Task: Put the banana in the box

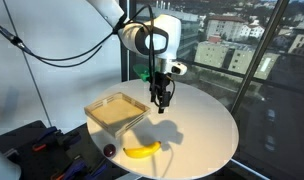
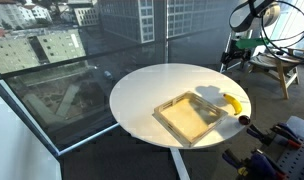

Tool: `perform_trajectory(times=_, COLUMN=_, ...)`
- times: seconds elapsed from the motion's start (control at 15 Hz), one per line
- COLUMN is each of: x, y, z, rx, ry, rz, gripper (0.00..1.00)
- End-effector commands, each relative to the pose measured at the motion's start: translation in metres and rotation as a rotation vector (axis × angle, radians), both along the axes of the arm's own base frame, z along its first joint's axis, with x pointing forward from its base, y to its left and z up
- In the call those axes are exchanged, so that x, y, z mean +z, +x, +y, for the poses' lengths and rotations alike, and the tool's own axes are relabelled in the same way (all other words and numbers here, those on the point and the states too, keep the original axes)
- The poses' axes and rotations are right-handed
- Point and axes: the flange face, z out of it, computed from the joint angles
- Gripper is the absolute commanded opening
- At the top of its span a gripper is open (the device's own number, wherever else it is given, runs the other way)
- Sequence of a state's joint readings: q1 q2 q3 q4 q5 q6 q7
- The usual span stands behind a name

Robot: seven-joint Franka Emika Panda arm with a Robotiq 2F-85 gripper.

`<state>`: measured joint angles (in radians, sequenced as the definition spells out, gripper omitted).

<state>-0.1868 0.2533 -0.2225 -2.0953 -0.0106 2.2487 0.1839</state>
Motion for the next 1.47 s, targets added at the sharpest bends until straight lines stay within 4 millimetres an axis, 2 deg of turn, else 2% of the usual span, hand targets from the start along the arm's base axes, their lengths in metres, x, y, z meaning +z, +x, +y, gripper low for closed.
perform_trajectory(times=0.0, x=-0.002, y=-0.001, z=0.001, rx=0.003, ry=-0.008, rz=-0.007, gripper=1.00)
perform_trajectory(times=0.47, x=-0.006, y=-0.006, z=0.003, rx=0.006, ry=-0.018, rz=-0.026, gripper=1.00)
perform_trajectory(times=1.4, x=-0.036, y=-0.020, z=0.010, rx=0.013, ry=-0.011, rz=-0.009, gripper=1.00)
